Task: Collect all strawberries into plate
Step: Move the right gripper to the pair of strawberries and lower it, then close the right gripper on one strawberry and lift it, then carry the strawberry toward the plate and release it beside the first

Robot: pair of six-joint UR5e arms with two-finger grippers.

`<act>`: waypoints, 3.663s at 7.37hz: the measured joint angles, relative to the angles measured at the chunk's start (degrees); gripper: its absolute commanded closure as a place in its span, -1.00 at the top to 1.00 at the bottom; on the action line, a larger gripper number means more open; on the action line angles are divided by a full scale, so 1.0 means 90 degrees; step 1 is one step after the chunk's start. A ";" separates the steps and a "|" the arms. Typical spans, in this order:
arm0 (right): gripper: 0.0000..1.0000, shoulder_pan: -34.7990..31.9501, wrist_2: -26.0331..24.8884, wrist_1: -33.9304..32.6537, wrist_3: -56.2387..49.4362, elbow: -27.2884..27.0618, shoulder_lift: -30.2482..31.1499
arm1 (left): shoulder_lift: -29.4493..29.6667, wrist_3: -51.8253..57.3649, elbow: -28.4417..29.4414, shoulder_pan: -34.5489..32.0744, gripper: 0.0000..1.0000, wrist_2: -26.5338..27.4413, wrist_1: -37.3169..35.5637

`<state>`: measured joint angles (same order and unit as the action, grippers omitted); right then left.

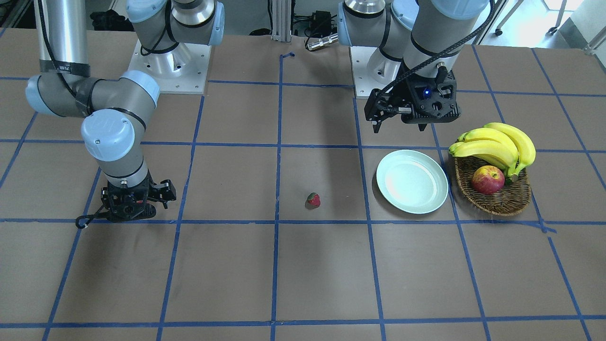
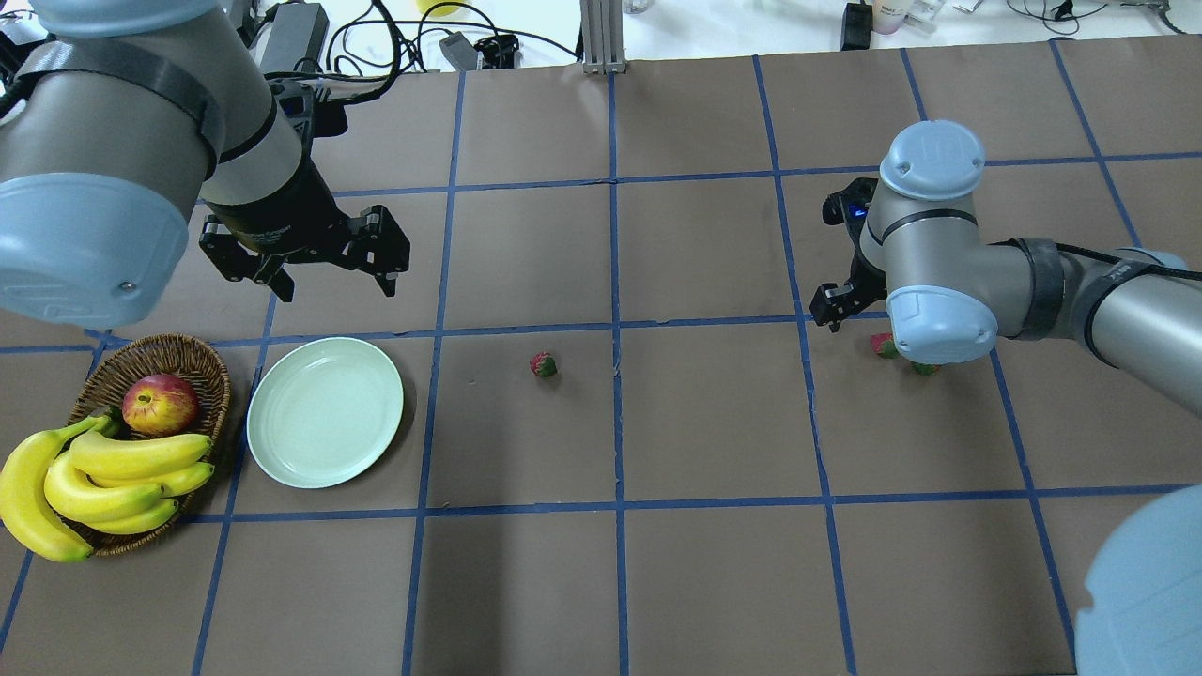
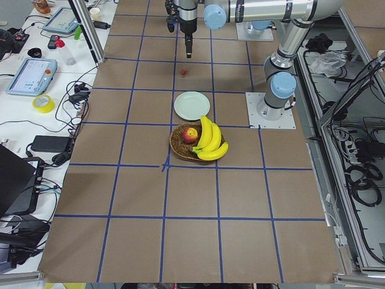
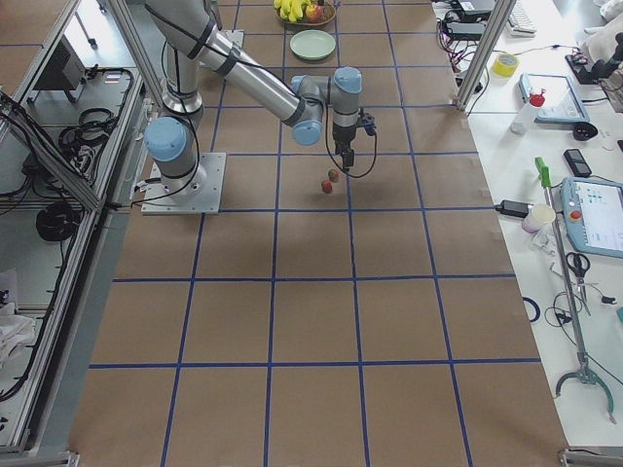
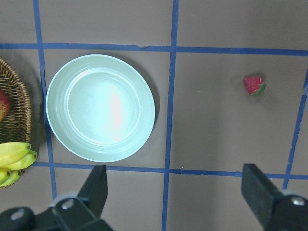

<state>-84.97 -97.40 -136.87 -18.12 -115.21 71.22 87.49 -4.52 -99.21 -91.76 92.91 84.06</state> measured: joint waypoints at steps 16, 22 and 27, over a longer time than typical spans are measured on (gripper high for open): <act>-1.00 -0.0418 0.1112 0.1245 0.1876 0.0016 0.0550 | 0.0005 -0.0003 -0.0027 -0.0001 1.00 -0.0001 0.0009; -1.00 -0.3550 0.1240 0.0686 0.6782 0.0779 -0.0306 | 0.0014 -0.0012 -0.0032 -0.0001 1.00 0.0000 0.0024; 0.90 -0.3806 0.1472 0.0397 0.7336 0.0952 -0.0719 | 0.0037 -0.0046 -0.0031 -0.0002 1.00 -0.0003 0.0016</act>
<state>-119.22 -84.15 -133.29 47.90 -106.63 64.75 87.83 -4.94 -99.49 -91.77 92.88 84.20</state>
